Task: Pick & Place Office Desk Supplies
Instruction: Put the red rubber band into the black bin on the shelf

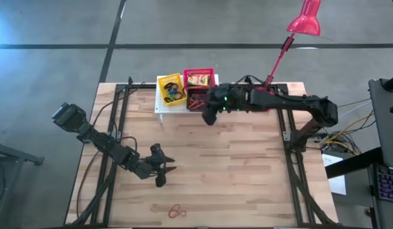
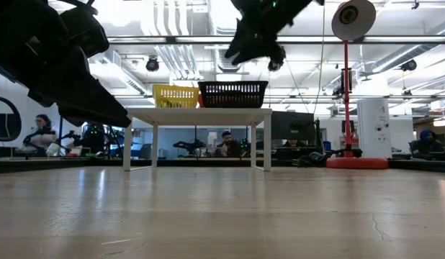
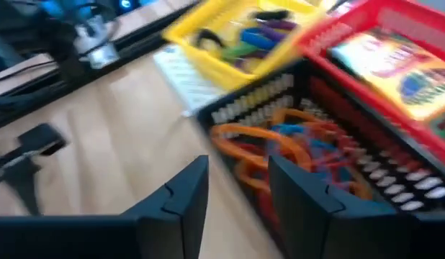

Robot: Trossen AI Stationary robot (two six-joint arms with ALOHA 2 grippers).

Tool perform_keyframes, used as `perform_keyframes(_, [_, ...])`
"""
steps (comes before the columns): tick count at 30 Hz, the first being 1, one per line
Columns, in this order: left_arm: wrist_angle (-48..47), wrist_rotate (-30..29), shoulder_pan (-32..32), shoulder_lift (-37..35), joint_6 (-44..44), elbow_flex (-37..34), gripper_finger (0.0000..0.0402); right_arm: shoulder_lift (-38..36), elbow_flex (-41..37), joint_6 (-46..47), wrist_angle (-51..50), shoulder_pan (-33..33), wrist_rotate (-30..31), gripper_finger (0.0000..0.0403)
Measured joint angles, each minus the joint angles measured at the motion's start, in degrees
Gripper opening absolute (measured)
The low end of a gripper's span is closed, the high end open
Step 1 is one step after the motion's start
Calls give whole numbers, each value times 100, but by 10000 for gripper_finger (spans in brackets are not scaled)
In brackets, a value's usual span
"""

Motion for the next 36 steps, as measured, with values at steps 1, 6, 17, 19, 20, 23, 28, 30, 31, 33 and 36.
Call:
perform_keyframes(1, [0, 0, 0, 0, 0, 0, 162, -35, 0, -27, 0, 158, 69, 142])
perform_keyframes(6, [0, 0, 0, 0, -5, 0, 162, -38, -51, -104, 14, 1250, 513, 132])
perform_keyframes(17, [43, 2, -11, 0, -37, 0, 162, 1042, -387, 431, 345, 3885, 2253, 113])
perform_keyframes(19, [46, 2, -11, 0, -37, 0, 162, 1429, -387, 510, 728, 4145, 2309, 111])
perform_keyframes(20, [44, 2, -11, 0, -37, 0, 162, 1627, -387, 516, 924, 4247, 2309, 110])
perform_keyframes(23, [76, 15, -15, 0, -35, 2, 162, 2230, -387, 496, 1862, 4450, 2299, 107])
perform_keyframes(28, [361, 254, -71, 0, -77, 2, 162, 3106, -219, -281, 3268, 4436, 1463, 104])
perform_keyframes(30, [581, 325, -158, 0, -177, 2, 162, 3328, 11, -593, 3435, 4347, 769, 107])
perform_keyframes(31, [694, 339, -221, 0, -189, 2, 162, 3392, 117, -707, 3416, 4297, 421, 110])
perform_keyframes(33, [943, 334, -361, 0, -188, 4, 160, 3505, 354, -893, 3330, 4190, -269, 120])
perform_keyframes(36, [1307, 198, -559, 0, -188, 7, 157, 3678, 674, -1196, 3095, 4092, -848, 143])
